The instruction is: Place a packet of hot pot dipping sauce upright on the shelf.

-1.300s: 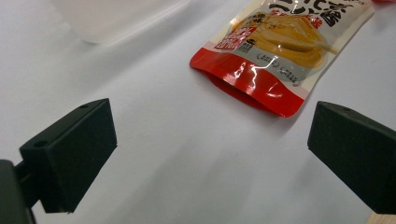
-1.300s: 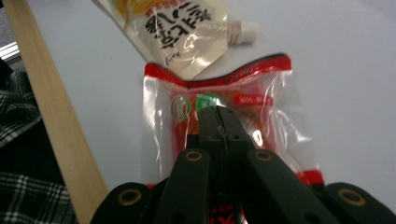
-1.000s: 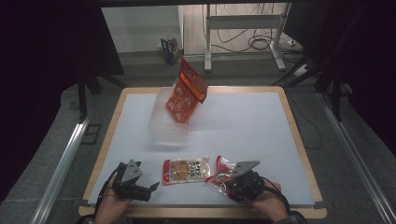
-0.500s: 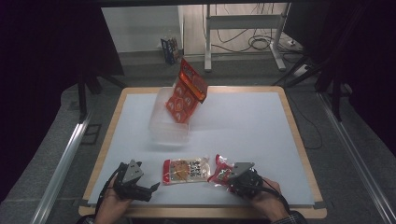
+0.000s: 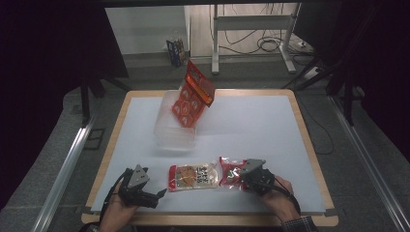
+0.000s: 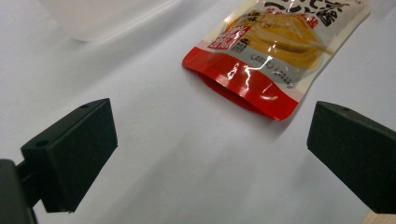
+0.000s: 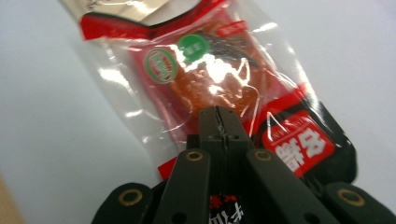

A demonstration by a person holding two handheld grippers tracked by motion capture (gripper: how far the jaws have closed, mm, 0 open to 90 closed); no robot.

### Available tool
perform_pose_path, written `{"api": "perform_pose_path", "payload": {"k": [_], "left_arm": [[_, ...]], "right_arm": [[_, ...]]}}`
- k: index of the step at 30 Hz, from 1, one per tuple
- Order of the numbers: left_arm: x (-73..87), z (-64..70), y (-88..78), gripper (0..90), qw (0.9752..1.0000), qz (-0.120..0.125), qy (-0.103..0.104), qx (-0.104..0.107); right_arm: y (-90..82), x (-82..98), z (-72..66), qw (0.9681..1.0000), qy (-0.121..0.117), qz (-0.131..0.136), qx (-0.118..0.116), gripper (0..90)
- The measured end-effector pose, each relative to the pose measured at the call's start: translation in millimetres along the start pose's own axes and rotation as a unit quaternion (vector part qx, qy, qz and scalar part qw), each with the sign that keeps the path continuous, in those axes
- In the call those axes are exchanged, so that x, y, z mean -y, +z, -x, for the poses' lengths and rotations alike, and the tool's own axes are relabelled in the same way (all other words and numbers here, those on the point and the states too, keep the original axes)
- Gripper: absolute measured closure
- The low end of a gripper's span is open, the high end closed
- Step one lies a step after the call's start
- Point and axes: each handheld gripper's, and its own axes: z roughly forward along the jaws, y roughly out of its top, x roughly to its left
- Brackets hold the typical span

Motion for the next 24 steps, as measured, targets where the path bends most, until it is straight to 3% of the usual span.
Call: {"api": "perform_pose_path", "payload": {"k": [4,8,12,15,18,20,24], "left_arm": [[-2.9,0.8,1.1,1.7,0.9999,0.002,-0.009,0.010],[-7.0,2.4,3.4,1.7,0.9992,0.009,-0.018,0.033],[-14.5,6.3,5.8,3.8,0.9979,0.022,-0.024,0.056],[-21.1,9.1,8.2,9.1,0.9966,0.035,-0.025,0.070],[-28.1,8.6,13.2,16.7,0.9942,0.046,-0.030,0.092],[-33.0,8.2,16.8,22.4,0.9923,0.053,-0.033,0.107],[-42.8,14.1,23.4,29.7,0.9901,0.054,-0.010,0.130]], "right_arm": [[3.8,-4.1,5.3,1.0000,0.002,0.002,0.009,88.7],[7.0,-7.0,9.3,0.9999,0.006,0.007,0.011,88.7],[7.4,-5.6,12.0,0.9998,0.014,0.014,0.004,88.7],[5.1,-2.7,16.2,0.9988,0.033,0.030,-0.019,88.0],[2.5,1.9,20.3,0.9975,0.048,0.042,-0.031,76.9],[1.2,3.2,20.2,0.9973,0.050,0.047,-0.027,69.2],[0.6,4.4,17.3,0.9982,0.039,0.044,-0.007,55.1]]}}
